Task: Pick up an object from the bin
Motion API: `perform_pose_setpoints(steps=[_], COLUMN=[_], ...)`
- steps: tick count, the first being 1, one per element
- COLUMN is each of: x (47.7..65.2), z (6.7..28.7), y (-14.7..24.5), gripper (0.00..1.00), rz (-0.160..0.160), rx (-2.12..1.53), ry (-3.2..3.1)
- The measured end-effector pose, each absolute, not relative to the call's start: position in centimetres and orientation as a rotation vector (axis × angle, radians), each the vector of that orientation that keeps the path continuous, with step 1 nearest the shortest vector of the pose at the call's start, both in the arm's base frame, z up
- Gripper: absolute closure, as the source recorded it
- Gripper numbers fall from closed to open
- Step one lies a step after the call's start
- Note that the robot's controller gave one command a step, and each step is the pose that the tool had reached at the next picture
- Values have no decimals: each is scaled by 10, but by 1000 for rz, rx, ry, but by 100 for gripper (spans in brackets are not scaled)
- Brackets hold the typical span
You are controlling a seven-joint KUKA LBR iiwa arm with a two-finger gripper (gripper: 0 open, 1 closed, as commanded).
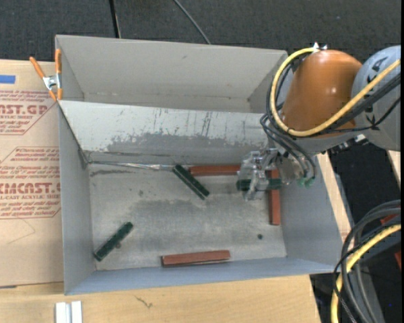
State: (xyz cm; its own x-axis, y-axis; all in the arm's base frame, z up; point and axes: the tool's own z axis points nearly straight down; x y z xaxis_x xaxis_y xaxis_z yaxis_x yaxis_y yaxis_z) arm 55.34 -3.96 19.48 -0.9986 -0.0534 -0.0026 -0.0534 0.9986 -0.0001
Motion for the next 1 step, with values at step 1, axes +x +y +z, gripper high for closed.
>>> perform_pose_setpoints(steps=[1], x=[554], z=[222], y=[-51], gripper=[100], rz=[3], rx=[-195], ry=[3139])
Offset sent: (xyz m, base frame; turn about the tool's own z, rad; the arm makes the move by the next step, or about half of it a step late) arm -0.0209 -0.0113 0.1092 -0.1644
